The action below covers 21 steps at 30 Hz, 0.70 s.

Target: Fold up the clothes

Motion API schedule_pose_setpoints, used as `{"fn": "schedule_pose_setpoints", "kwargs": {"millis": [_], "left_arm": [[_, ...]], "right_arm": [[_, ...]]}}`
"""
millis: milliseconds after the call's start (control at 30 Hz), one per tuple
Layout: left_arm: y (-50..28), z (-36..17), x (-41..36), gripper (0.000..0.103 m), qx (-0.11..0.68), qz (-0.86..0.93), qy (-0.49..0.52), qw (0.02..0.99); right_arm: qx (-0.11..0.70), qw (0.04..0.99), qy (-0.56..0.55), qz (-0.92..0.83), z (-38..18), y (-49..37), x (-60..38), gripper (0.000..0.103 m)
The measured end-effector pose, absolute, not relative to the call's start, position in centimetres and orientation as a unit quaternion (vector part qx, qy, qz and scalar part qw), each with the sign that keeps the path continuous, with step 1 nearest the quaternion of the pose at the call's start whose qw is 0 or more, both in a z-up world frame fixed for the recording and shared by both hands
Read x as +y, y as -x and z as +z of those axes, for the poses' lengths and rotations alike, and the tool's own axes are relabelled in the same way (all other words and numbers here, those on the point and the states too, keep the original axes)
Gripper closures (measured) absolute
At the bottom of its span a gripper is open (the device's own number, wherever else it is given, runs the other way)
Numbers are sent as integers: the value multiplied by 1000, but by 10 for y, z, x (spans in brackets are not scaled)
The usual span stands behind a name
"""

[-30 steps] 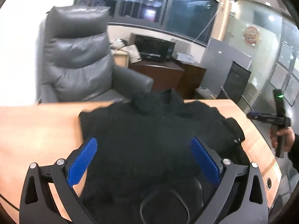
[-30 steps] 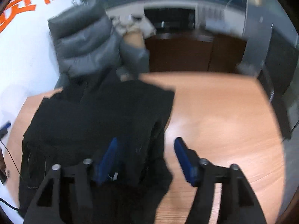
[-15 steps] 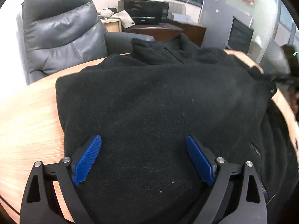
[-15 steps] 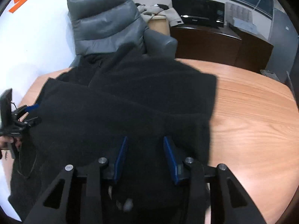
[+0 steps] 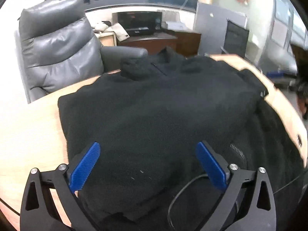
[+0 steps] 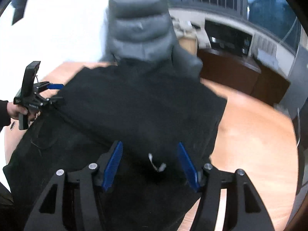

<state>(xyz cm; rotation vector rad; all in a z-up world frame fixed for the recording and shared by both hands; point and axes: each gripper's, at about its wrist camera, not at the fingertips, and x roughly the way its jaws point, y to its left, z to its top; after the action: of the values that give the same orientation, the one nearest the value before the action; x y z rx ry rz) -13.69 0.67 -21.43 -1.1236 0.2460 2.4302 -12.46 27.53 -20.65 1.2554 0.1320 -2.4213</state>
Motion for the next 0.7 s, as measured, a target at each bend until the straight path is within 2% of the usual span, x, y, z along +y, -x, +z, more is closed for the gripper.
{"fn": "schedule_pose_setpoints", "kwargs": {"millis": [100,200,300,433,533,700], "left_arm": [[144,-250,5,0,97,873,430,211],[148,-245,5,0,86,873,436,203],[140,-238,5,0,93,873,436,200],[136,-229,-5,0,75,876,439,185],[126,-214,-11,0,60,884,428,177],[112,-195,-1,0,58,892,409,183]], "right_arm": [[36,225,-430,-874,-191,125,272,39],[42,231,-455,-859,-212,119,265,41],[30,212,-496,-842,-233,110,275,52],[35,189,-487,-852,-225,93,289,52],[61,169,-463,-868,-208,74,295,52],[159,164,-424,-876,-205,81,265,52]]}}
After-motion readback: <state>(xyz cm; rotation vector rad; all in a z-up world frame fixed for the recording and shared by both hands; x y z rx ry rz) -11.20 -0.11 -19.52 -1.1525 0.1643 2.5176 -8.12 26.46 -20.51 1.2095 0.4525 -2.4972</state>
